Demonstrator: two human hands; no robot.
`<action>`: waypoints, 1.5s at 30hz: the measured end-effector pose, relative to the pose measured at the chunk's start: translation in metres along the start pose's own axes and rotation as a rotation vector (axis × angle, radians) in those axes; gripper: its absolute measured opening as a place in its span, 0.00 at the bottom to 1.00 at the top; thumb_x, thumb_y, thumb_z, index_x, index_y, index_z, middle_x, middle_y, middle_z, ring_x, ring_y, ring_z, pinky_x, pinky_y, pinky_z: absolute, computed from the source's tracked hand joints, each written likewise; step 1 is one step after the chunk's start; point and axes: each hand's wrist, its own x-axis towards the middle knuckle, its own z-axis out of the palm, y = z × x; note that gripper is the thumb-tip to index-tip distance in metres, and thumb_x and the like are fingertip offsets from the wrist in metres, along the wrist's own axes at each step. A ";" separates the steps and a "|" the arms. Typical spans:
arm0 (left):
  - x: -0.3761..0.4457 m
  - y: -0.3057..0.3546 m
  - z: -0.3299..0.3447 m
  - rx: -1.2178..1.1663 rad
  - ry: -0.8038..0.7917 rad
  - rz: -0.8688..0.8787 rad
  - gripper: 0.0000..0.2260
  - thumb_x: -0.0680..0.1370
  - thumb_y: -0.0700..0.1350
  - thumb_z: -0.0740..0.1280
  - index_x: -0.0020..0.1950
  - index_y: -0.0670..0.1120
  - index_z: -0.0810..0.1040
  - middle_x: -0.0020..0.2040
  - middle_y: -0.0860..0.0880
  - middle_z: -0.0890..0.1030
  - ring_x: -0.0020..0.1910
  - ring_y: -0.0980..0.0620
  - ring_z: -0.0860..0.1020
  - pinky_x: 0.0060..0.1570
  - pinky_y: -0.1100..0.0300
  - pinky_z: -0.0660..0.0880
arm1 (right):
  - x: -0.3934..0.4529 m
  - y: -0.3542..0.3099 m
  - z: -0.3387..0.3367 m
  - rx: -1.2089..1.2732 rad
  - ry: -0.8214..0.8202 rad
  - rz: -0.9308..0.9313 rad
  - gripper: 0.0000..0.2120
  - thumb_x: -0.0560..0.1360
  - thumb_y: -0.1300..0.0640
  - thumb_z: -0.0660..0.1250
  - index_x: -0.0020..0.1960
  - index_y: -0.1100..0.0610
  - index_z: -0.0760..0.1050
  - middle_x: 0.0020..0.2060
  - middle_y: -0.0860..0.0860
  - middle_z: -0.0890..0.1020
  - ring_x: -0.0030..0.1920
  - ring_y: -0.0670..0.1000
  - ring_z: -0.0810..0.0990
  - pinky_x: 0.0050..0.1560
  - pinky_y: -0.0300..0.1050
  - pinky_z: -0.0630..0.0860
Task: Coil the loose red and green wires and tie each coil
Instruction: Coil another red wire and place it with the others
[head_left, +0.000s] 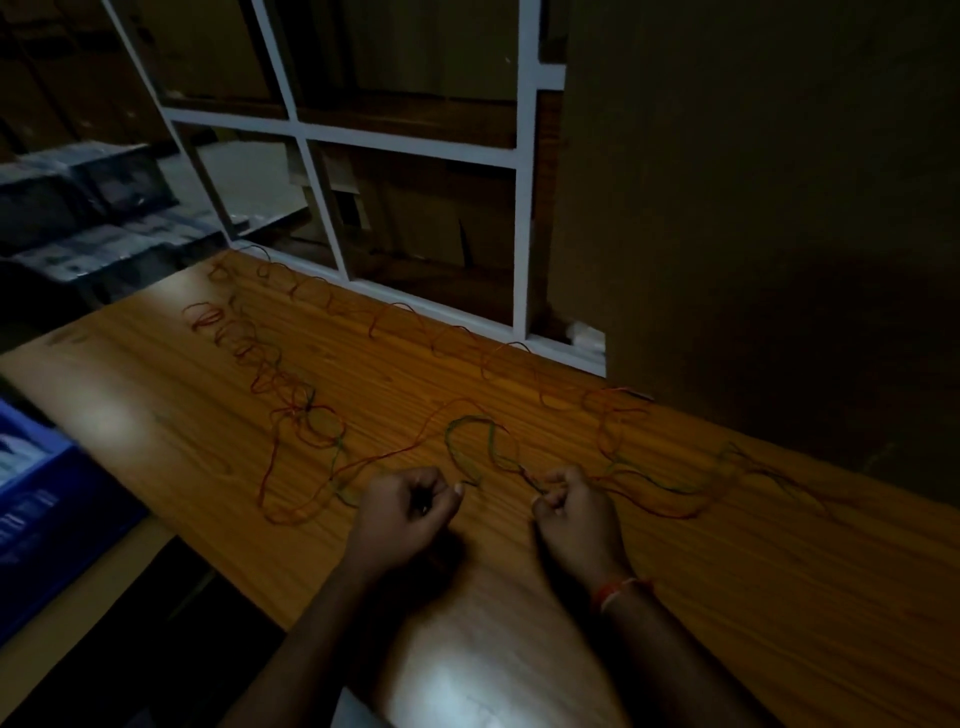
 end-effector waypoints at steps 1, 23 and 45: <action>-0.006 0.005 0.000 -0.019 -0.016 0.026 0.17 0.78 0.48 0.71 0.31 0.48 0.71 0.25 0.57 0.69 0.25 0.64 0.66 0.27 0.64 0.62 | -0.002 0.003 0.000 0.004 -0.014 -0.002 0.11 0.77 0.57 0.71 0.59 0.52 0.77 0.39 0.43 0.80 0.39 0.43 0.78 0.36 0.32 0.68; -0.038 0.053 0.042 0.451 -0.033 -0.029 0.16 0.78 0.58 0.65 0.35 0.50 0.77 0.28 0.56 0.76 0.29 0.61 0.76 0.29 0.63 0.70 | -0.055 0.056 -0.065 -0.090 0.142 -0.004 0.07 0.74 0.60 0.68 0.51 0.52 0.79 0.40 0.47 0.80 0.44 0.50 0.79 0.39 0.39 0.67; 0.052 0.067 0.057 0.397 0.054 -0.117 0.12 0.81 0.41 0.67 0.65 0.48 0.77 0.56 0.50 0.82 0.44 0.59 0.79 0.40 0.66 0.77 | -0.070 0.086 -0.112 -0.586 -0.047 0.103 0.04 0.73 0.54 0.64 0.41 0.52 0.77 0.46 0.53 0.81 0.51 0.56 0.80 0.43 0.40 0.69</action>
